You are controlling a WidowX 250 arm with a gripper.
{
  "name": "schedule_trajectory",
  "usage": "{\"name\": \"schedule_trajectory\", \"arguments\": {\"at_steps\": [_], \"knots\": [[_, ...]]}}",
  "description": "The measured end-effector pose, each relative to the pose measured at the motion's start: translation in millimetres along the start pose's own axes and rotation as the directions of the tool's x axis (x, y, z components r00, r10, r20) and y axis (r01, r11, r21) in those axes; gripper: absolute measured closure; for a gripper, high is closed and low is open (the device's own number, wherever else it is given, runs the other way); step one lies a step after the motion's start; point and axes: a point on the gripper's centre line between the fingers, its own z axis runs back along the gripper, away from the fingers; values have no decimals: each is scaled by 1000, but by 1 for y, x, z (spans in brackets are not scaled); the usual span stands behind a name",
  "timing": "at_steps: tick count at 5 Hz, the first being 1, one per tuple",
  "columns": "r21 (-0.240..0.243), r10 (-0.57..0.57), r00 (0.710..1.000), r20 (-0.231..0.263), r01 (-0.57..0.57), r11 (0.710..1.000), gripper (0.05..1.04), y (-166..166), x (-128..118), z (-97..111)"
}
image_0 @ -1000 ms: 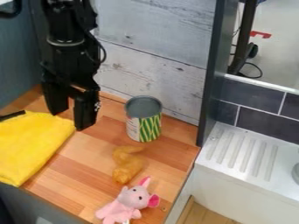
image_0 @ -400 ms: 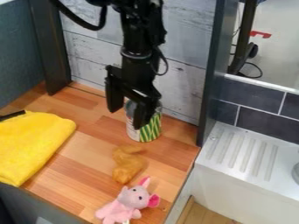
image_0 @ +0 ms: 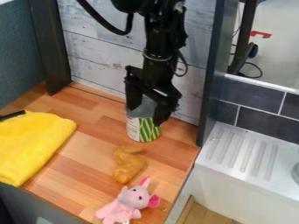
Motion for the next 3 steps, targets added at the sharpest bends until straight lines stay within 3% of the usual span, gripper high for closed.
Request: {"name": "schedule_trajectory", "arguments": {"at_steps": [1,3], "knots": [[48,35,999,12,-35,998,83,5,14,-6],[150,87,996,-6,-85,985,83,19,15,-31]]}}
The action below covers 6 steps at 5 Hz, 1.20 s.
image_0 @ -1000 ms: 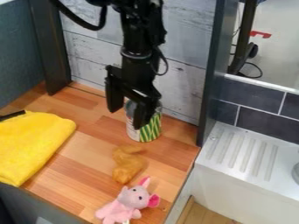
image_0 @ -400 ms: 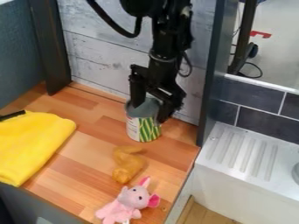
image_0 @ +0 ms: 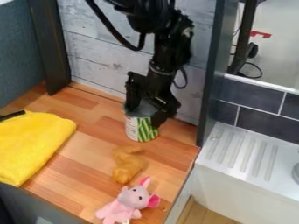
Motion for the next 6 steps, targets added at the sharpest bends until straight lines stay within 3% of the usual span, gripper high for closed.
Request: {"name": "schedule_trajectory", "arguments": {"at_steps": [1,2,3,4,5,6], "knots": [[9,10,1000,26,-10,1000,83,11,-8,-5],[14,86,996,-3,-86,996,83,50,-25,-17],[45,151,989,-7,-151,988,83,86,-26,-27],[91,154,988,22,-156,984,83,102,-15,-35],[97,164,984,68,-170,981,83,112,-7,-36],[103,193,980,55,-198,975,83,124,-9,-38]]}}
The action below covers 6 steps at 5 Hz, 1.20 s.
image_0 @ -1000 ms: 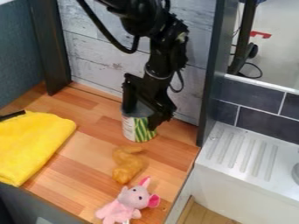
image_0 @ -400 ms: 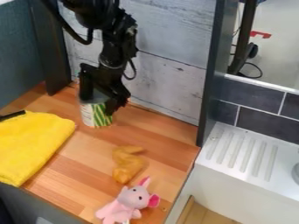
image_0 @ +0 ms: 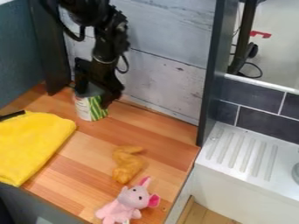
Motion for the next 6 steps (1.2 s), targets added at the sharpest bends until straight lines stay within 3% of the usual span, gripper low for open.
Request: {"name": "schedule_trajectory", "arguments": {"at_steps": [1,2,3,4,5,6], "knots": [[-13,53,998,-34,-53,998,83,17,-9,-1],[-81,94,996,-7,-94,992,83,25,-4,13],[-154,111,992,55,-102,983,83,37,-5,35],[-224,48,998,32,-40,974,83,37,-23,55],[-297,-59,998,-25,49,954,83,24,-60,73],[-328,-107,993,-53,84,941,83,15,-101,89]]}}
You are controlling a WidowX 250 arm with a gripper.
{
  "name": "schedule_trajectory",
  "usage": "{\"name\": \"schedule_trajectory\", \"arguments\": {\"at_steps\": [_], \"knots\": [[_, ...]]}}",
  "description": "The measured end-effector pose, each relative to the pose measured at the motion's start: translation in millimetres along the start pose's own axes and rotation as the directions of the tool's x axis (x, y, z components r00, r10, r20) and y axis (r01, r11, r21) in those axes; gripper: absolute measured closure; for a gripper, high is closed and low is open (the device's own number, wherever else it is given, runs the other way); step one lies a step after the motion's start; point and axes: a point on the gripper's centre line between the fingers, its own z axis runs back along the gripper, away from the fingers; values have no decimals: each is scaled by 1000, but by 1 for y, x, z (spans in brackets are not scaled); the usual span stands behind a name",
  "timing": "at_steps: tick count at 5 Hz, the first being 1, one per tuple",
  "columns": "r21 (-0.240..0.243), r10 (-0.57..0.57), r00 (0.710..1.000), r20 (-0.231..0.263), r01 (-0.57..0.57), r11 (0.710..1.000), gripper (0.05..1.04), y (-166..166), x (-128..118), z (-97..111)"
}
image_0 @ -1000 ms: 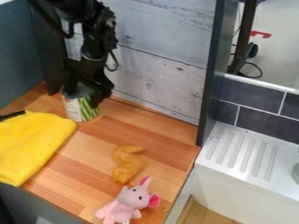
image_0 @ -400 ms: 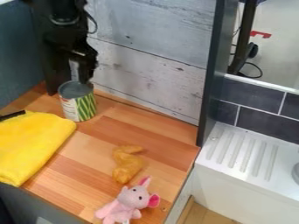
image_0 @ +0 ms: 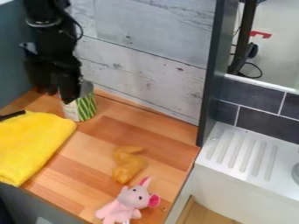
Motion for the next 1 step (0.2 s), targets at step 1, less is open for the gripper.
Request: {"name": "schedule_trajectory", "arguments": {"at_steps": [1], "knots": [[-37,-46,998,-46,44,998,83,-14,-29,0]]}}
